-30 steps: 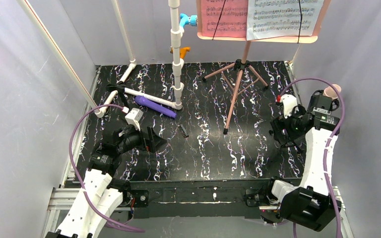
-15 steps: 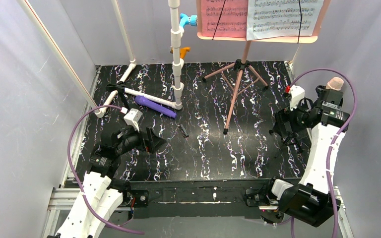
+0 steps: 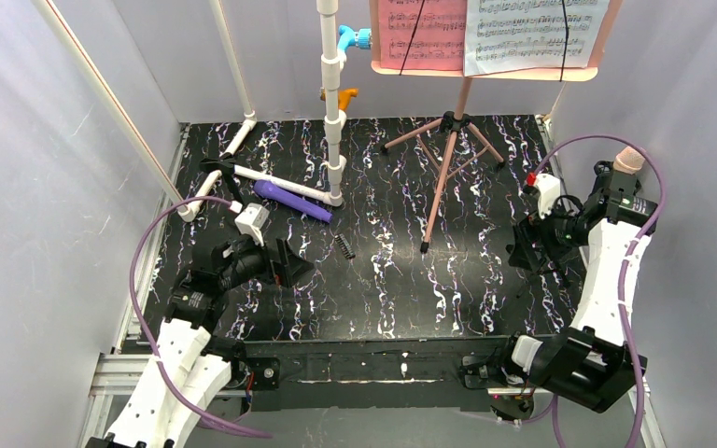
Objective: Pack up the instrument practice props
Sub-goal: Pick up the microphone stand with the microphone from the center of the board.
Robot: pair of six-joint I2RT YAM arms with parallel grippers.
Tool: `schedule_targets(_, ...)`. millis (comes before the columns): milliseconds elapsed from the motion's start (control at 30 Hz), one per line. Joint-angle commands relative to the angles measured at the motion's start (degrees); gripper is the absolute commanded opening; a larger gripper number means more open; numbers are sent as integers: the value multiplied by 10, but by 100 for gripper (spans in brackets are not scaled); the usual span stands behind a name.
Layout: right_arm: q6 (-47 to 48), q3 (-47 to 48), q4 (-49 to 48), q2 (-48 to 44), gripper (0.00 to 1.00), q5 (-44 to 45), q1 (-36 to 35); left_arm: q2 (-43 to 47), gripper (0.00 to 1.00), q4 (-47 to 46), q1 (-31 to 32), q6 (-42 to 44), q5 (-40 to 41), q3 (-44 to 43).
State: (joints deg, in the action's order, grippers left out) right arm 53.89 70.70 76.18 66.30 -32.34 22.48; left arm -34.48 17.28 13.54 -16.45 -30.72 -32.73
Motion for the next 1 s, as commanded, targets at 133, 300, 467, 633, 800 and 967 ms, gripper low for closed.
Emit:
schedule_targets(133, -54, 63, -8, -37, 100, 66, 2, -27, 100, 14, 2, 7, -18, -25)
schedule_targets(300, -150, 77, -61, -80, 100, 95, 2, -40, 100, 15, 2, 6, -25, -26)
schedule_targets(467, -236, 63, -120, -95, 100, 185, 2, -48, 100, 14, 3, 5, -30, -26)
schedule_targets(633, -313, 51, -156, -104, 98, 266, 2, -47, 100, 14, 2, 5, -29, -24)
schedule_targets(800, -364, 24, -206, -115, 94, 318, 2, -47, 100, 13, 3, 5, -30, -23)
schedule_targets(967, -415, -10, -282, -116, 92, 354, 2, -43, 100, 12, 2, 6, -31, -23)
